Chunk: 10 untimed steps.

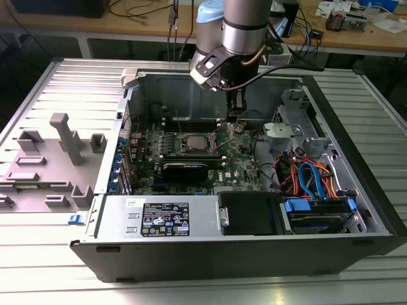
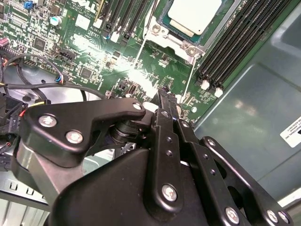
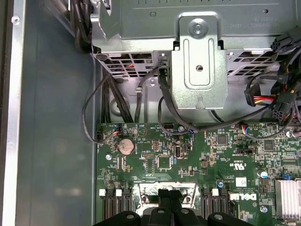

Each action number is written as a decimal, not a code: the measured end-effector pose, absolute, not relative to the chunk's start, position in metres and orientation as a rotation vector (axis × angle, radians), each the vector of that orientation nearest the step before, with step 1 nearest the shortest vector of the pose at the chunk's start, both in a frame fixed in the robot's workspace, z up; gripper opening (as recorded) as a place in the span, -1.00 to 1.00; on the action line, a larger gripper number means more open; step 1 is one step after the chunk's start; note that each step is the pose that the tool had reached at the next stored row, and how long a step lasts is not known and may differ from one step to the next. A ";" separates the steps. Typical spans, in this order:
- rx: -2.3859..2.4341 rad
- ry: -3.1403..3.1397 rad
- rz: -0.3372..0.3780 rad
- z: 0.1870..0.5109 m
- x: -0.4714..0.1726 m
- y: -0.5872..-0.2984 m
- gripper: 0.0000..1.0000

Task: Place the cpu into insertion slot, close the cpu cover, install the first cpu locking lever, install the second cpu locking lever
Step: 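Close the cpu cover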

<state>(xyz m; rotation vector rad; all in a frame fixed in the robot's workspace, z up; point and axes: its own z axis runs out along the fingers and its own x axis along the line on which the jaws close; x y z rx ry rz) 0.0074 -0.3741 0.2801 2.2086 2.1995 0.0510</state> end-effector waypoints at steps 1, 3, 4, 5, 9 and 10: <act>2.209 2.200 0.051 0.280 0.008 -0.374 -0.79; 2.209 2.200 0.052 0.280 0.008 -0.374 -0.79; 2.209 2.200 0.052 0.280 0.008 -0.374 -0.79; 2.209 2.200 0.052 0.280 0.008 -0.374 -0.79; 2.209 2.200 0.052 0.280 0.008 -0.374 -0.79; 2.209 2.200 0.052 0.279 0.008 -0.374 -0.79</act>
